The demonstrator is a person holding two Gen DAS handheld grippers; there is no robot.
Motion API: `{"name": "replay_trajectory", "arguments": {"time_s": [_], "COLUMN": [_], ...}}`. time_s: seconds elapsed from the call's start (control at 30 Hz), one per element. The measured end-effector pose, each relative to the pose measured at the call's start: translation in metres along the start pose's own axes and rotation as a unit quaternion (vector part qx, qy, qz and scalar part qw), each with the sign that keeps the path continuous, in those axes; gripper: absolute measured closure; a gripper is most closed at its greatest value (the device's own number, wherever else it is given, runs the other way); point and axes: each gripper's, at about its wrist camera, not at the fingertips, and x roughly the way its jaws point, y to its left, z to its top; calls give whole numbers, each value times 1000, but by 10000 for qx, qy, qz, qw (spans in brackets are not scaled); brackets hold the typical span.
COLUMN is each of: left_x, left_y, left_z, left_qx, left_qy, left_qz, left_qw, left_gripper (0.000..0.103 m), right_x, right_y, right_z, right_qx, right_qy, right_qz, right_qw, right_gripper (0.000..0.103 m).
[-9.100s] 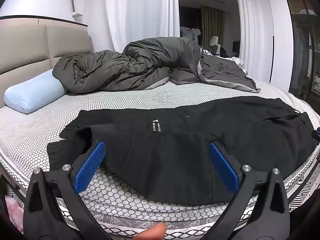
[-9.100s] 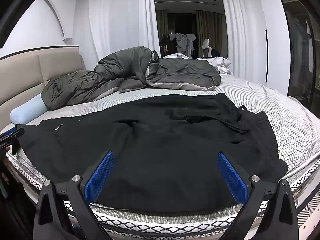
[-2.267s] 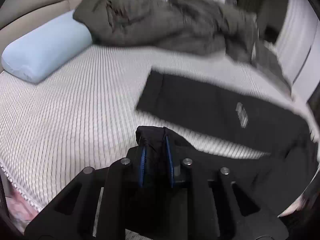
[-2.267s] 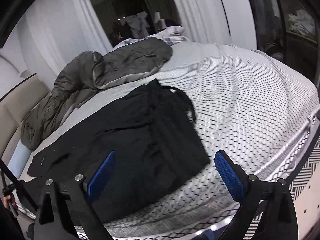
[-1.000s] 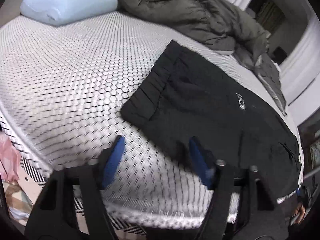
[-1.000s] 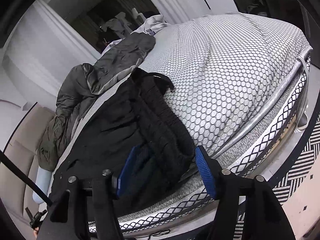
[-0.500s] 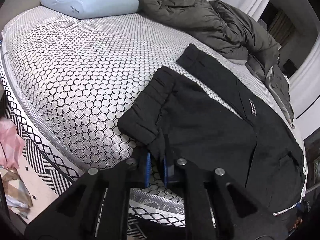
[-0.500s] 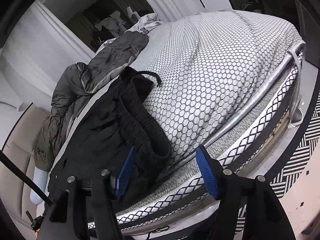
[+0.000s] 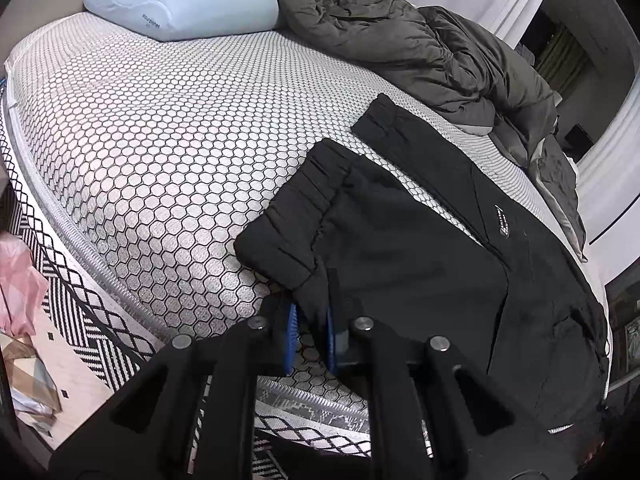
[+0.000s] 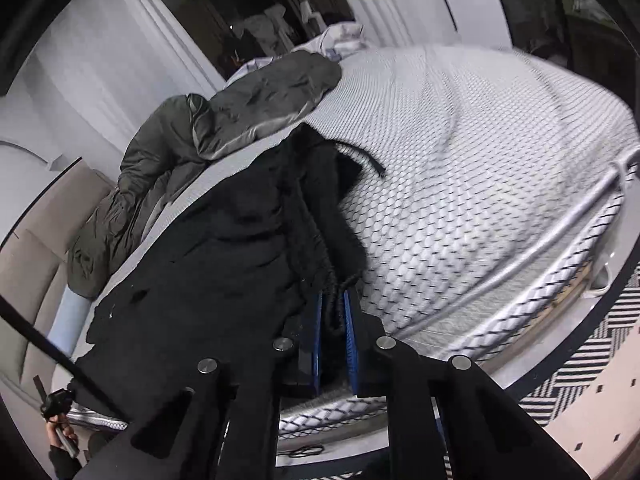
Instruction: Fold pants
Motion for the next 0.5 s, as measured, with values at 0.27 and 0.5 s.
{"name": "replay_trajectory", "arguments": {"time_s": [0.27,0.5], "left_x": [-17,-16], "left_y": [2,0], "left_z": [4,2], "left_qx": [-75,-188], "left_qy": [-13,132], "left_qz": [-228,-494], "left_qw": [9997,9985], "left_gripper": [65,55], "right_x": [15,14], "right_y": [-29,-34], "right_z": [-23,-31], "right_qx": [624,850], "right_qy": [439,425], "right_qz": [242,548], "right_qw": [9968,9940], "right_gripper": [62,57]}}
